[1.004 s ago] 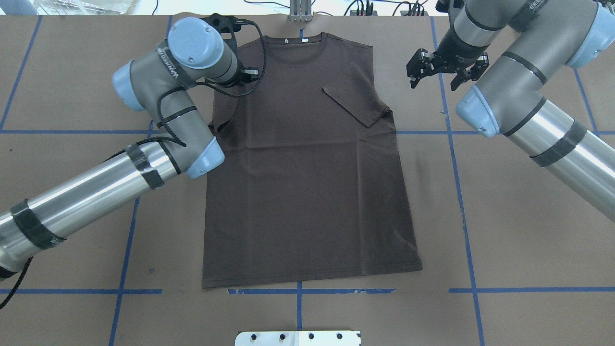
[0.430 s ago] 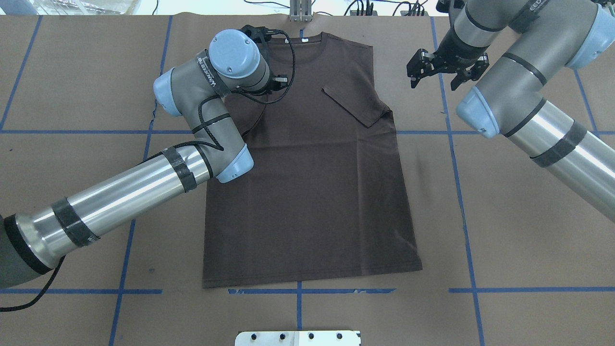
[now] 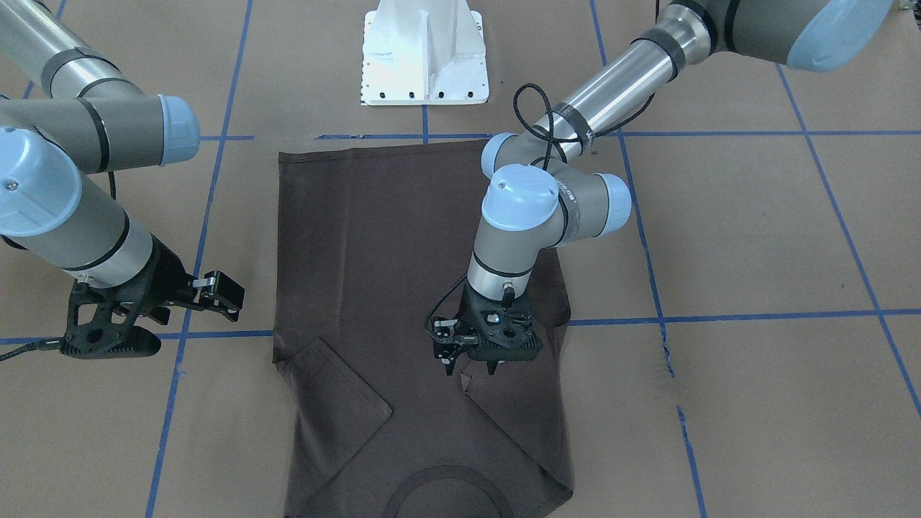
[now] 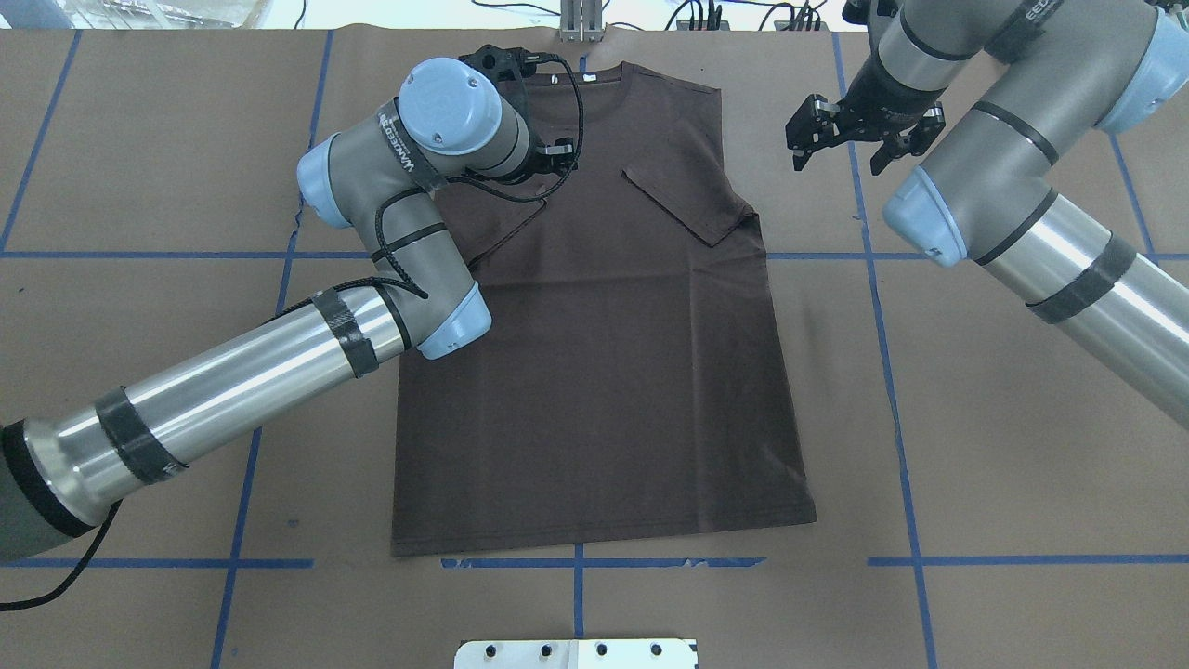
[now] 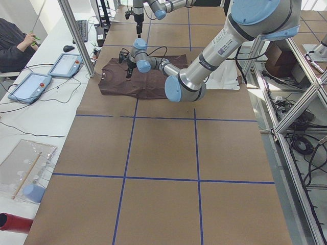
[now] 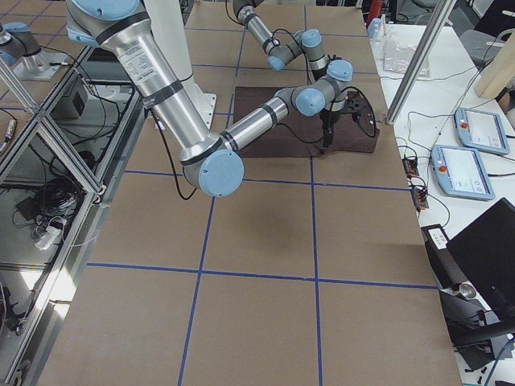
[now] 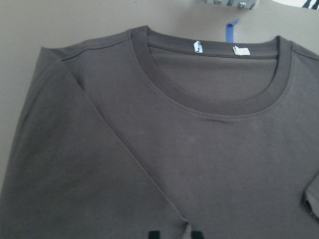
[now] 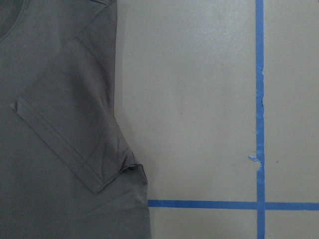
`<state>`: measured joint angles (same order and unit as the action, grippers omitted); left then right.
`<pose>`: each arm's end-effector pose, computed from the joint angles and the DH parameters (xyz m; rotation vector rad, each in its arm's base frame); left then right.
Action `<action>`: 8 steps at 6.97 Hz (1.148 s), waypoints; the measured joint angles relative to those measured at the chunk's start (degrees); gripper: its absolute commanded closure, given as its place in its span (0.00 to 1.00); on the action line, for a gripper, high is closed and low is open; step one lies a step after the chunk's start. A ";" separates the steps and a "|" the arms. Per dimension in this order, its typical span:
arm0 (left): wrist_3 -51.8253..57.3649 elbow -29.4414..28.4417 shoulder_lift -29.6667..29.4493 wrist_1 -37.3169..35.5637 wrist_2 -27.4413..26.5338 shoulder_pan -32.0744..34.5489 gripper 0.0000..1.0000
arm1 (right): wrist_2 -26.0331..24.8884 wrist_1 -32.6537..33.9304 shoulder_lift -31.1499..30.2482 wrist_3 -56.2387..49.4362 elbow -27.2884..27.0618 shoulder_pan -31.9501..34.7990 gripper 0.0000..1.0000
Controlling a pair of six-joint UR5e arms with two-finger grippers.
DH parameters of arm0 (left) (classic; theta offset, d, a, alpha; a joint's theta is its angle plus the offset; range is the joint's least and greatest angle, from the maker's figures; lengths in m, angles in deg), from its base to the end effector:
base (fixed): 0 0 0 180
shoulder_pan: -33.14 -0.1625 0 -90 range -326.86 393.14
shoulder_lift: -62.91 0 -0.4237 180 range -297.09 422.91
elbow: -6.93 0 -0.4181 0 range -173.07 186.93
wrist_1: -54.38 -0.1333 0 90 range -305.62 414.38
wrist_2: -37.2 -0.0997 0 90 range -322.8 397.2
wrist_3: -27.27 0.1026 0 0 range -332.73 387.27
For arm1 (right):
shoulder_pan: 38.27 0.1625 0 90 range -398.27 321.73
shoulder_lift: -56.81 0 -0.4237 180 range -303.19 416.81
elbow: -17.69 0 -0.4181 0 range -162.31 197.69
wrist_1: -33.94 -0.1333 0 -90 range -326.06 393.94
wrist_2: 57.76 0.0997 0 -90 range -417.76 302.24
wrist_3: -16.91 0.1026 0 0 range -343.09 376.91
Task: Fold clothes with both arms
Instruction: 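Move both grippers down to the hem corners nearest the robot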
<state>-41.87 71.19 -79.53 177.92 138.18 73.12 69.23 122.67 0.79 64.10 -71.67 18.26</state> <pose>0.5754 -0.6309 0.1964 0.3815 0.9931 -0.2010 -0.3345 -0.6357 0.2949 0.0393 -0.8526 0.0298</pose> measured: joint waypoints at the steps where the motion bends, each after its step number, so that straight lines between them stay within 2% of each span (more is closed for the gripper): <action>1: 0.47 8.00 4.56 -3.52 3.91 0.00 0.00 | 0.36 0.05 -2.03 0.74 -2.45 -0.61 0.00; 3: 2.45 26.12 14.74 -12.78 7.50 -0.04 0.00 | -2.22 -2.76 -11.54 8.14 -11.43 -4.58 0.00; 4: 2.96 33.78 19.41 -15.85 7.81 -0.16 0.00 | -4.54 -8.74 -18.15 13.81 -16.08 -8.18 0.00; 5: 3.11 39.02 22.84 -17.19 7.84 -0.29 0.00 | -8.63 -17.62 -25.19 20.31 -19.38 -13.35 0.00; 6: 3.14 41.84 24.49 -17.80 7.80 -0.46 0.00 | -15.10 -25.86 -31.63 26.11 -21.82 -20.23 0.00; 7: 3.14 42.91 25.01 -18.03 7.72 -0.71 0.00 | -20.83 -29.63 -35.46 29.33 -23.28 -26.86 0.00; 8: 3.14 43.35 25.12 -18.09 7.68 -0.92 0.00 | -24.42 -30.26 -37.11 31.12 -24.00 -31.88 0.00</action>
<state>-38.73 114.54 -54.41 159.83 145.86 72.20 44.81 92.41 -36.32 95.23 -95.66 -13.62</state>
